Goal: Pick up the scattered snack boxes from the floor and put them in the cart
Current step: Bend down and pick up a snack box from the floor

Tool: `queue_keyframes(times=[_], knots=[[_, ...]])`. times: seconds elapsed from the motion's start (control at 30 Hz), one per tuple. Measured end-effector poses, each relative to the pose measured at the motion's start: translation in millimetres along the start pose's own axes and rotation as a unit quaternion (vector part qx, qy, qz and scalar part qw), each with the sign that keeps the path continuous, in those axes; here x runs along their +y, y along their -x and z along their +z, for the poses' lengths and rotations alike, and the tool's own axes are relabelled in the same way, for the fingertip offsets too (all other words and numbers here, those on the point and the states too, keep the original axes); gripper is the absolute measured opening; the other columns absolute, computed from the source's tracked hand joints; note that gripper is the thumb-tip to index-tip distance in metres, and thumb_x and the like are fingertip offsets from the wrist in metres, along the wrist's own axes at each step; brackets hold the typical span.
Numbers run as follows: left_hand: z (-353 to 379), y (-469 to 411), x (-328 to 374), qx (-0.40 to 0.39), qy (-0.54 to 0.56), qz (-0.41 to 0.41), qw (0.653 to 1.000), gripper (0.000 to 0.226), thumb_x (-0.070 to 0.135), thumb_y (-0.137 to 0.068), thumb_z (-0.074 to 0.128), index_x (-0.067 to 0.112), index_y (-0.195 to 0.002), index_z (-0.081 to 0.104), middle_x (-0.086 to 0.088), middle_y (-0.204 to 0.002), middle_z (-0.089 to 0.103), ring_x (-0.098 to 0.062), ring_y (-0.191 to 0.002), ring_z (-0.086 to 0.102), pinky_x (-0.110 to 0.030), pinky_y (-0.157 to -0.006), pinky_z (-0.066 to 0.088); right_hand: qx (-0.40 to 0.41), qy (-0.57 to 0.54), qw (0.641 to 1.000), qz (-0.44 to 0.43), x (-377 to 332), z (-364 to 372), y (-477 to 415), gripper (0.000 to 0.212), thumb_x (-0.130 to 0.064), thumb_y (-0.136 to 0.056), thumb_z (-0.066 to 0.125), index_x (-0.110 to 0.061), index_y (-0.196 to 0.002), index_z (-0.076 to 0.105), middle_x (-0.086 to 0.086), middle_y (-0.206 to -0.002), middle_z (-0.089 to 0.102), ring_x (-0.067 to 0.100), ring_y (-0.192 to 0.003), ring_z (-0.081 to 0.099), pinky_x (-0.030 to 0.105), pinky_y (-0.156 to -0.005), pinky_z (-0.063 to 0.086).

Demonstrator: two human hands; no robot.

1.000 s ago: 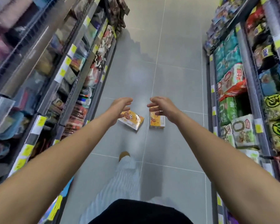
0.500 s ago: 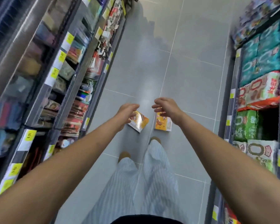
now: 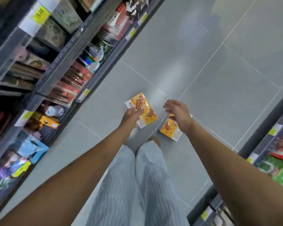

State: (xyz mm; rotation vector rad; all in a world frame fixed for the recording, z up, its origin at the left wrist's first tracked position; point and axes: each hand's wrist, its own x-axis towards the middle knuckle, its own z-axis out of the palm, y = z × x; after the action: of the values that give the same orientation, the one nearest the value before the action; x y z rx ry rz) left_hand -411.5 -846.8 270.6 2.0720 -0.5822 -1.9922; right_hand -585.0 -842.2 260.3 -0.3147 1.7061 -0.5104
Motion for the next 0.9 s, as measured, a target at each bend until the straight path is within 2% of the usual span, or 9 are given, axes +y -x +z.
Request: queue_keyframes(times=[0.13,0.2,0.27,0.37,0.43,0.5,0.63,0.77,0.9], knots=[[2,-81,-41,0.039,0.053,-0.01,0.998,0.055,0.021,-0.095,0.054,0.014,-0.144,0.03,0.002,-0.125,0.049,-0.018,-0.116,0.048,-0.033,-0.096,0.035,0.013,0.001,1.0,0.021,38,21,-80,0.038,-0.019,-0.088,0.063,-0.014,-0.125,0.058,0.002,-0.111,0.063,0.013,-0.094,0.059,0.025,-0.074,0.042],[1,-127,-64,0.05,0.054,-0.025,0.997,0.067,0.025,-0.095,0.055,0.016,-0.15,0.019,0.001,-0.143,0.04,-0.02,-0.134,0.04,-0.038,-0.109,0.032,0.018,0.014,0.999,0.031,63,35,-125,0.04,-0.019,-0.087,0.063,-0.014,-0.126,0.056,0.003,-0.113,0.065,0.016,-0.104,0.058,0.028,-0.085,0.043],[1,-172,-88,0.062,0.055,-0.045,0.996,0.074,0.03,-0.093,0.056,0.019,-0.152,0.011,-0.001,-0.155,0.028,-0.021,-0.141,0.031,-0.045,-0.116,0.026,0.021,0.029,0.999,0.04,84,50,-169,0.044,-0.019,-0.088,0.062,-0.014,-0.13,0.053,-0.001,-0.097,0.065,0.019,-0.108,0.058,0.028,-0.086,0.043],[4,-228,-111,0.067,0.057,-0.056,0.995,0.077,0.036,-0.093,0.056,0.023,-0.152,0.008,0.001,-0.158,0.023,-0.021,-0.143,0.027,-0.047,-0.118,0.021,0.031,0.025,0.998,0.043,103,68,-221,0.052,-0.015,-0.09,0.062,-0.013,-0.139,0.044,-0.001,-0.098,0.061,0.011,-0.082,0.058,0.013,-0.059,0.041],[7,-272,-128,0.08,0.069,-0.054,0.993,0.078,0.031,-0.094,0.056,0.02,-0.152,0.006,-0.001,-0.157,0.023,-0.023,-0.143,0.028,-0.041,-0.115,0.025,0.038,0.038,0.998,0.042,126,83,-264,0.054,-0.014,-0.091,0.062,-0.013,-0.141,0.04,0.006,-0.121,0.059,0.014,-0.086,0.057,0.006,-0.047,0.039],[11,-307,-140,0.086,0.079,-0.053,0.992,0.079,0.027,-0.094,0.056,0.019,-0.152,0.004,-0.003,-0.157,0.023,-0.024,-0.142,0.029,-0.038,-0.11,0.03,0.042,0.065,0.996,0.035,147,91,-299,0.057,-0.017,-0.091,0.063,-0.015,-0.142,0.039,0.006,-0.139,0.049,0.018,-0.107,0.053,0.008,-0.06,0.04],[15,-370,-167,0.093,0.11,-0.064,0.987,0.081,0.027,-0.094,0.056,0.019,-0.152,-0.001,-0.005,-0.157,0.024,-0.025,-0.14,0.033,-0.037,-0.106,0.033,0.03,0.107,0.993,0.032,186,103,-363,0.062,-0.024,-0.091,0.064,-0.015,-0.145,0.036,0.006,-0.144,0.044,0.018,-0.111,0.05,0.025,-0.082,0.039],[16,-420,-202,0.094,0.168,-0.07,0.979,0.084,0.025,-0.091,0.061,0.017,-0.152,0.004,-0.01,-0.144,0.044,-0.023,-0.117,0.054,-0.034,-0.089,0.046,-0.014,0.154,0.988,0.004,217,110,-404,0.065,-0.036,-0.085,0.07,-0.016,-0.14,0.042,0.005,-0.133,0.056,0.017,-0.1,0.063,0.029,-0.084,0.05],[19,-443,-227,0.054,0.195,-0.048,0.978,0.044,0.019,-0.091,0.06,0.018,-0.131,0.041,-0.008,-0.12,0.062,-0.021,-0.1,0.063,-0.032,-0.078,0.053,-0.041,0.17,0.984,-0.019,232,108,-419,0.038,-0.038,-0.086,0.068,-0.022,-0.119,0.058,-0.006,-0.102,0.07,0.006,-0.078,0.069,0.02,-0.067,0.054]])
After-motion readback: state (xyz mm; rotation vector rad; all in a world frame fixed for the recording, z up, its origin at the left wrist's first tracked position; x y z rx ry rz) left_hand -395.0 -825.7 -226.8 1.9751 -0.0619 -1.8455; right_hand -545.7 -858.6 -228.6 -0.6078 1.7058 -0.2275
